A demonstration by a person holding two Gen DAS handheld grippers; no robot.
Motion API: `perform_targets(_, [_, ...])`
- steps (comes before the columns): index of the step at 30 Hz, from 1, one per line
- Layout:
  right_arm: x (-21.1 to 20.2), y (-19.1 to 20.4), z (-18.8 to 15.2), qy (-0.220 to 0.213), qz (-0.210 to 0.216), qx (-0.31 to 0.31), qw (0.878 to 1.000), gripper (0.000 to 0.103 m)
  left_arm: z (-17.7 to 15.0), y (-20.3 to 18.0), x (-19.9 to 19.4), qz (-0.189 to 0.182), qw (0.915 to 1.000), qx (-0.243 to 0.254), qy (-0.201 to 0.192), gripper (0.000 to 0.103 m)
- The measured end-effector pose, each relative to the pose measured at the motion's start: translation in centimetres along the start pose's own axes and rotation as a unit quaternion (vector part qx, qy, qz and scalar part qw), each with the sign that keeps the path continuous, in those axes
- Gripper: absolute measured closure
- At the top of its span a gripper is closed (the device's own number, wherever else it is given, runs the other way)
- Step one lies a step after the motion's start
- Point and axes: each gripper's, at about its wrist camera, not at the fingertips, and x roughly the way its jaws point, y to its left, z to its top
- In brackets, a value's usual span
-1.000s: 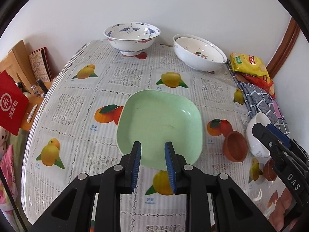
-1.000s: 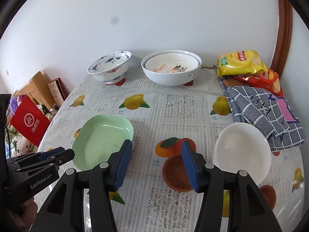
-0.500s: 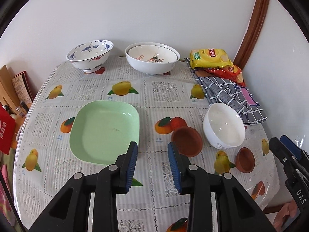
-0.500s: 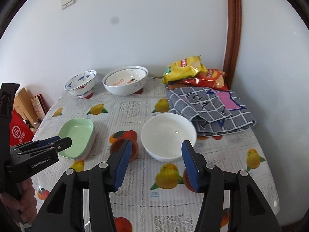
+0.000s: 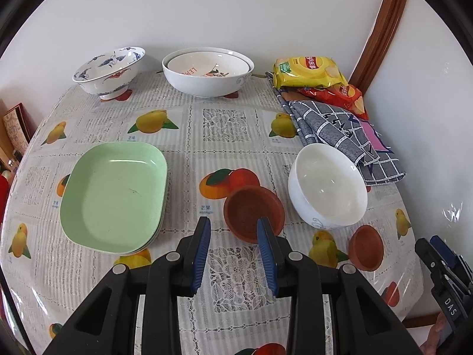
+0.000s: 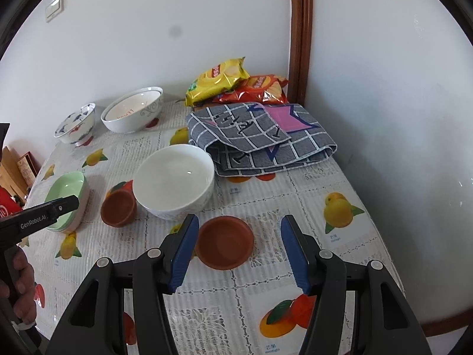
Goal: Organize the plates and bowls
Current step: 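Move both grippers toward the small brown clay bowls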
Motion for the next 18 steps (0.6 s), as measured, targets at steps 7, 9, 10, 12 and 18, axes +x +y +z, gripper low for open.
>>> perform_targets(7, [4.0, -1.3, -1.4, 0.049, 0.004, 0.016, 0.999, 0.046, 0.1, -0.3, 2.9, 0.013, 0.9997, 0.002, 0.023, 0.072])
perform_targets(9, [4.9, -1.6, -1.7, 0.057, 0.012, 0.019, 0.998, 0.046, 0.1, -0.3, 3.8, 0.017, 0.9994, 0.002, 0.03, 0.072])
perform_targets(10, [5.3, -1.7, -1.8, 0.06, 0.013, 0.021, 0.998, 0.046, 0.1, -0.3, 4.2, 0.017, 0.9993, 0.001, 0.034, 0.072])
perform_targets(12, [6.1, -1.9, -1.9, 0.064, 0.013, 0.025, 0.998, 0.046, 0.2, -0.1, 5.1, 0.015, 0.999, -0.003, 0.042, 0.072])
perform_targets(18, [8.2, -2.0, -2.1, 0.079, 0.021, 0.034, 0.996, 0.046, 0.4, 0.1, 7.2, 0.018, 0.9981, -0.007, 0.058, 0.072])
